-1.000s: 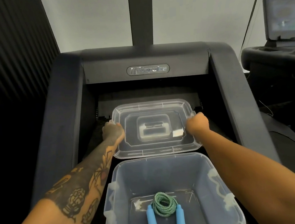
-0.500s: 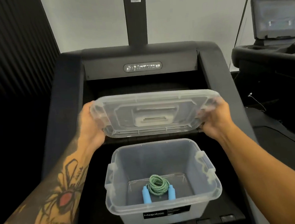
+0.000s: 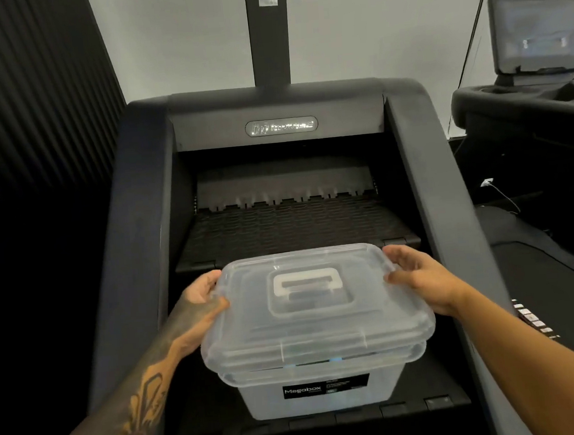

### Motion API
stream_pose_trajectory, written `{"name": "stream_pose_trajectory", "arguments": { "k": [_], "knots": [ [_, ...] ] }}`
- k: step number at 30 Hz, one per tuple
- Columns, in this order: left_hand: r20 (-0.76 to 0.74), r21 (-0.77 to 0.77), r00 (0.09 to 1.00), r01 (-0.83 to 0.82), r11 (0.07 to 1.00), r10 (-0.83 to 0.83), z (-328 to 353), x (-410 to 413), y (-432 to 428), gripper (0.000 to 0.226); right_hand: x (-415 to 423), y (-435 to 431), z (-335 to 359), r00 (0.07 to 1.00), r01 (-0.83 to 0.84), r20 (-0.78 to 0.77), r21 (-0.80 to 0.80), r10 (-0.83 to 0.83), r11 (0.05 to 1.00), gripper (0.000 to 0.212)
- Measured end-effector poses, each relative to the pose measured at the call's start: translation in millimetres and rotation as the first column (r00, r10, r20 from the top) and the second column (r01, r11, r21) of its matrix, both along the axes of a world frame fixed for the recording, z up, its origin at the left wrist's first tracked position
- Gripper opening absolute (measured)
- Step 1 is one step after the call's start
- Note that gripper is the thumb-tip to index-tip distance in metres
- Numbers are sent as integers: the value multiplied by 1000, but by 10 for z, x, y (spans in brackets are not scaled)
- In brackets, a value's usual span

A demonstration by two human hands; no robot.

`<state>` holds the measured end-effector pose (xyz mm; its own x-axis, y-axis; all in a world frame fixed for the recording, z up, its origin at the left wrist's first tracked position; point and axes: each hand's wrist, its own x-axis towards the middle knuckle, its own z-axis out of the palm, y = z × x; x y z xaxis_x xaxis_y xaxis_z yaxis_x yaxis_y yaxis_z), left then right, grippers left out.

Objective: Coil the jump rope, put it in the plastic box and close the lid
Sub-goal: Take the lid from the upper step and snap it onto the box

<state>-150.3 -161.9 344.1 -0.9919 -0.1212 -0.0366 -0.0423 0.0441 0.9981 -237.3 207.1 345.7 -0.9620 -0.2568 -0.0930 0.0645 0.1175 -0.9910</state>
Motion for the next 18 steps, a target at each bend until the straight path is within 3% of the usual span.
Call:
{"name": "stream_pose_trajectory", "arguments": {
  "k": [13, 18],
  "knots": [
    [83, -205, 994, -51, 977, 69, -279, -92, 51, 52, 50, -112, -190, 999, 39, -39, 388, -26, 921, 60],
    [132, -231, 986, -66, 971, 99, -315, -175, 40, 44, 10, -172, -153, 998, 49, 7, 417, -57, 907, 58]
  ]
}}
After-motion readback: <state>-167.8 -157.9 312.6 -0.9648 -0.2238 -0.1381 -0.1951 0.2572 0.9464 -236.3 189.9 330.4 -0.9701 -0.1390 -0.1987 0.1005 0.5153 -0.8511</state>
